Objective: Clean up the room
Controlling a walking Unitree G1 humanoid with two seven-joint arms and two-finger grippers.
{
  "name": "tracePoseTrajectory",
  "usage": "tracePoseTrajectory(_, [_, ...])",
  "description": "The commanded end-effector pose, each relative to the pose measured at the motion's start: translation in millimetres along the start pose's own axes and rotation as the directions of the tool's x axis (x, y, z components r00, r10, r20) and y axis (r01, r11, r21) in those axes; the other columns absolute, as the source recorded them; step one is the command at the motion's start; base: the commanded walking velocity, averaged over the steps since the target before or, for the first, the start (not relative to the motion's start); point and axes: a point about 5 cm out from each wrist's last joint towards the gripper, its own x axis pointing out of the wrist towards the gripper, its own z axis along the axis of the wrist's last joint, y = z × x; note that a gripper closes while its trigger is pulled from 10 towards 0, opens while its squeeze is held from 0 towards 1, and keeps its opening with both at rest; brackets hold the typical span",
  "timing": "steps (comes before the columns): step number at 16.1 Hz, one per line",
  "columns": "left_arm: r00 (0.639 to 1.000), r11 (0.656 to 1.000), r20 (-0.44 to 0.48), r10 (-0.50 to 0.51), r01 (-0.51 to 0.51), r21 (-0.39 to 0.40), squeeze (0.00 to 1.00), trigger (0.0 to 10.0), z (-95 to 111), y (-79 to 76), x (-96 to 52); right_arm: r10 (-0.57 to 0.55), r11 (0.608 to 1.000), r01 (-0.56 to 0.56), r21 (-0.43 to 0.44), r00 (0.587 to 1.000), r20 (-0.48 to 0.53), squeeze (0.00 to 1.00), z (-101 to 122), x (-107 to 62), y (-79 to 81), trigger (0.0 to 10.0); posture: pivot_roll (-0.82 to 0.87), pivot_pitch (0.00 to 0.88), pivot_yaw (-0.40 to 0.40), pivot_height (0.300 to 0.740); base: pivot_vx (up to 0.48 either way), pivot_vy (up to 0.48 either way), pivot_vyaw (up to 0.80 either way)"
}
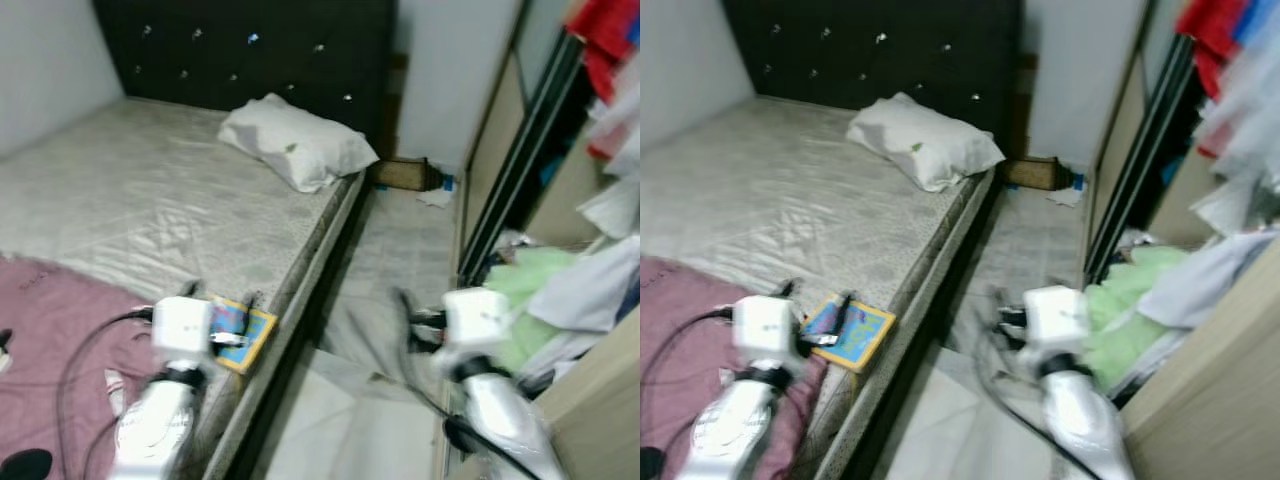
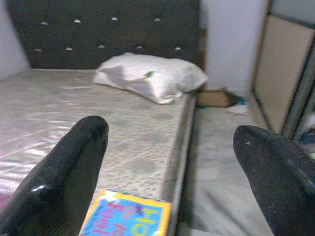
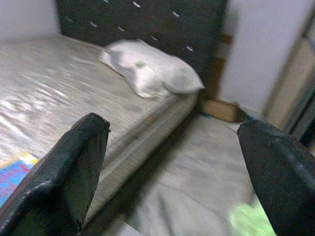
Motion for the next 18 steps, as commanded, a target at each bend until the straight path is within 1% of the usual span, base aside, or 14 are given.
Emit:
tracePoseTrajectory(1, [1.000,1.000,0.017,-0.021,0.021,-0.006,0.00,10.0,3.7,-6.2,1.5,-0.018,1.000,0.017,-0.018,1.000,-0.019,0.00,-2.6,-1.9,-7.2,10.0,-0.08,0.011,-0.006,0.740,0.000,0.000,0.80])
tracePoseTrajectory(11, [0.999,1.000,0.021,-0.031,0.031,0.001,0.00,10.0,4.2,-7.8,4.4,0.000,1.000,0.000,-0.012,1.000,-0.017,0.00,-3.6,2.4,-4.3,10.0,-0.07,0.011,0.000,0.740,0.000,0.000,0.80])
tracePoseTrajectory(18, [0.999,1.000,0.029,-0.028,0.028,0.004,0.00,10.0,6.0,-7.9,5.7,0.021,1.000,-0.021,0.002,1.000,-0.015,0.00,-5.2,5.5,2.5,10.0,-0.06,0.007,-0.002,0.740,0.000,0.000,0.80])
